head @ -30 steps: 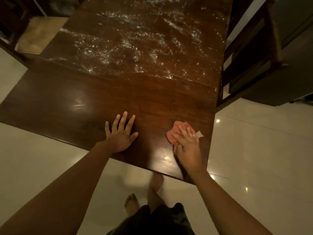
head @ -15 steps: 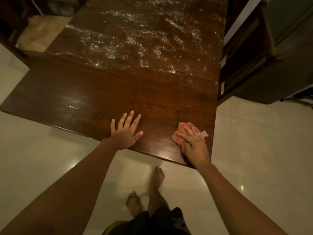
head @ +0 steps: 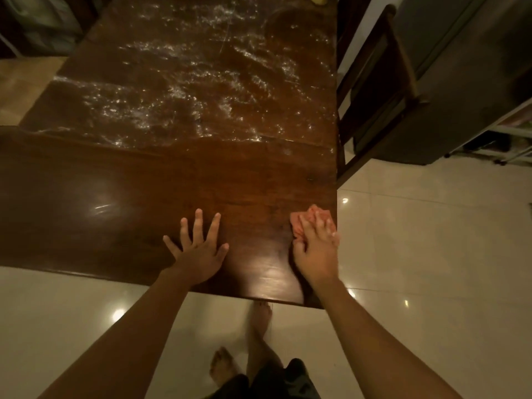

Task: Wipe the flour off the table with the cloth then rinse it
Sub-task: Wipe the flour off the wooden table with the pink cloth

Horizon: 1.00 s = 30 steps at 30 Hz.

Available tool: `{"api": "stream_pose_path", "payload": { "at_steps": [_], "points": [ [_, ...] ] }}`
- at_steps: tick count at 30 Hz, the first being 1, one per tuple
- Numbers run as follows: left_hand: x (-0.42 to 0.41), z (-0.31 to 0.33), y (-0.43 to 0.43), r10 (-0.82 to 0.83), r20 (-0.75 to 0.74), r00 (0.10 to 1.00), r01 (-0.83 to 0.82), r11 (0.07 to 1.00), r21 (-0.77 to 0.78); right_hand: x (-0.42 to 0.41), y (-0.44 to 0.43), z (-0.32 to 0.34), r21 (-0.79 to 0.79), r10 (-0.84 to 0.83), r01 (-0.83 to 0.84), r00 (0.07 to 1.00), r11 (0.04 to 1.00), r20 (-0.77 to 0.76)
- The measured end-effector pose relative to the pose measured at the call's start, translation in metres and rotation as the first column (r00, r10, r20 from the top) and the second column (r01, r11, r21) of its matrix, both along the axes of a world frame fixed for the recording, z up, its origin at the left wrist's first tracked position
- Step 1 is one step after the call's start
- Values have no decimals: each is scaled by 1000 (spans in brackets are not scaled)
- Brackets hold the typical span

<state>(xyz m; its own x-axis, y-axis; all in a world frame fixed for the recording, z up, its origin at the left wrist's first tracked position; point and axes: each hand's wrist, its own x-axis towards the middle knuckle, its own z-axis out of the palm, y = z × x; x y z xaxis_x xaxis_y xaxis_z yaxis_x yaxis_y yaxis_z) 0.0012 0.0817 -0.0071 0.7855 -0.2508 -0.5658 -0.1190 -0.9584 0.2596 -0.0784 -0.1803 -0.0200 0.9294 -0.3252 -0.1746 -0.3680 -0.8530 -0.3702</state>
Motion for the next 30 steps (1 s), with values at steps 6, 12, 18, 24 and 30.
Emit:
{"api": "stream_pose_path", "payload": {
  "at_steps": [6,12,18,24,30],
  "points": [
    [53,3,-19,-157,-17,987,158,987,37,25,11,-8,-40,620,-620,785,784,-9],
    [101,1,-4,-258,-22,966,259,964,54,83,-76,-12,-75,207,-204,977,976,48],
    [109,-4,-9,-191,-6,982,191,980,50,166,-18,-7,-38,164,-162,985,986,46],
    [111,-1,-15,-69,20,997,69,998,0,175,-7,6,560,370,-389,916,732,154],
    [122,27,-125,147,289,946,-74,966,-250,174,-71,15,596,-82,15,993,803,85]
  ]
}}
